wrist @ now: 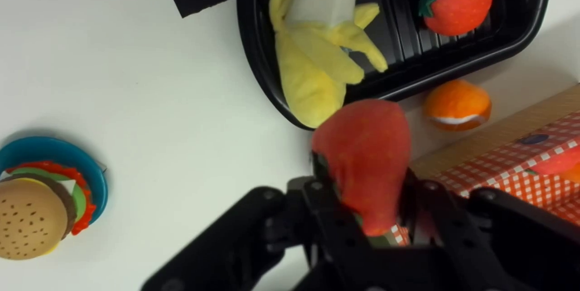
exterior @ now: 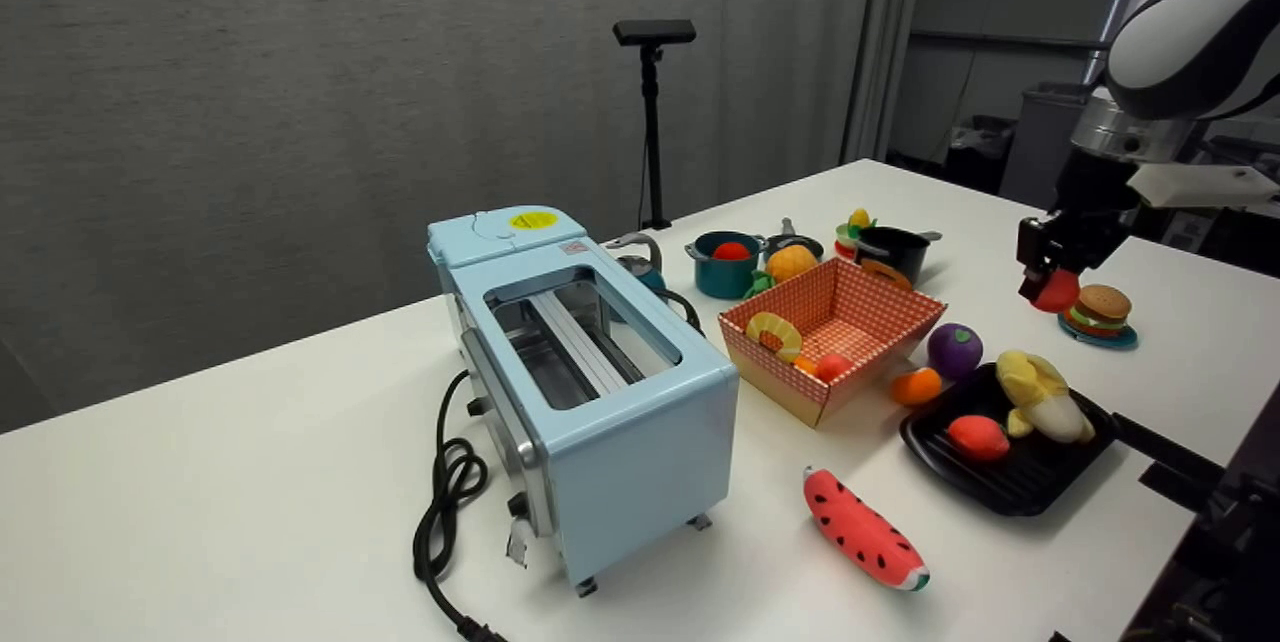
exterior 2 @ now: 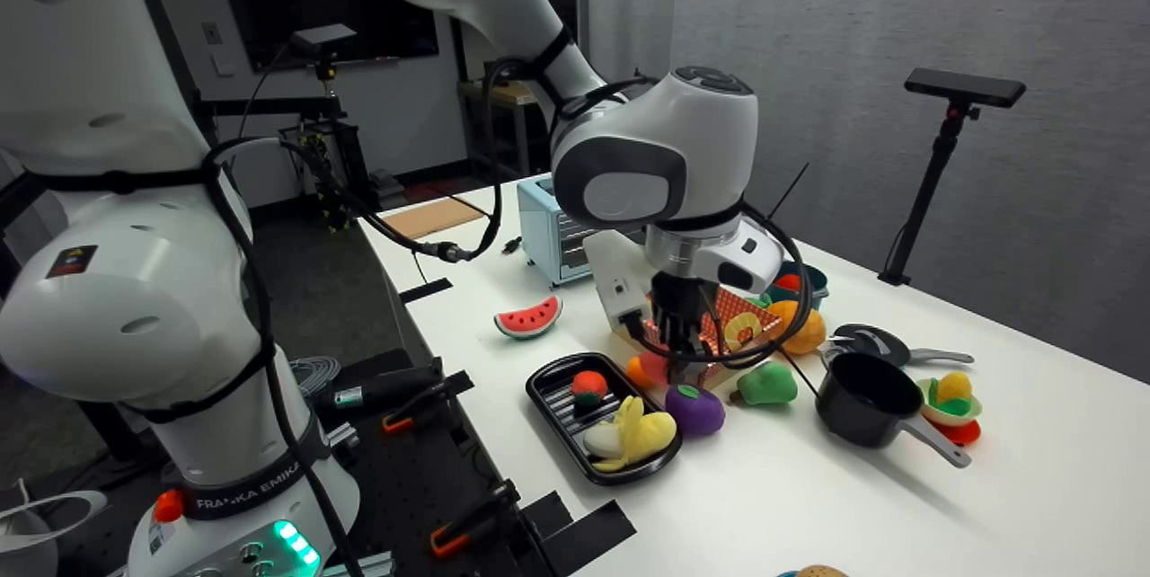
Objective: Remove the pink plushy from the box and put it on the table
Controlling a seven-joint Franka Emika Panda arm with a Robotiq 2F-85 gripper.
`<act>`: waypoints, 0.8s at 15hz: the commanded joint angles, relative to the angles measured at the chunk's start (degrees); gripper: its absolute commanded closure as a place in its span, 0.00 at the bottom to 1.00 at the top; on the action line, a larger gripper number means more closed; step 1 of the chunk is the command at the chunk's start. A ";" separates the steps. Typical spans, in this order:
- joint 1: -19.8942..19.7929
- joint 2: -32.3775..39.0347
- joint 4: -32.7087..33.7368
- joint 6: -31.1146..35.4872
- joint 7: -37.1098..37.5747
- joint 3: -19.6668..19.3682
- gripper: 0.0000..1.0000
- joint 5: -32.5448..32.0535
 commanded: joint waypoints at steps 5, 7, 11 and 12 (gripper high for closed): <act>-0.19 -0.51 -0.03 0.05 0.25 0.16 0.04 -1.16; -0.20 -0.58 -0.09 0.07 0.22 0.14 0.00 -1.40; -0.14 -0.04 0.07 -0.34 0.10 0.24 0.00 -0.67; -0.14 -0.04 0.07 -0.42 0.10 0.24 0.00 -0.69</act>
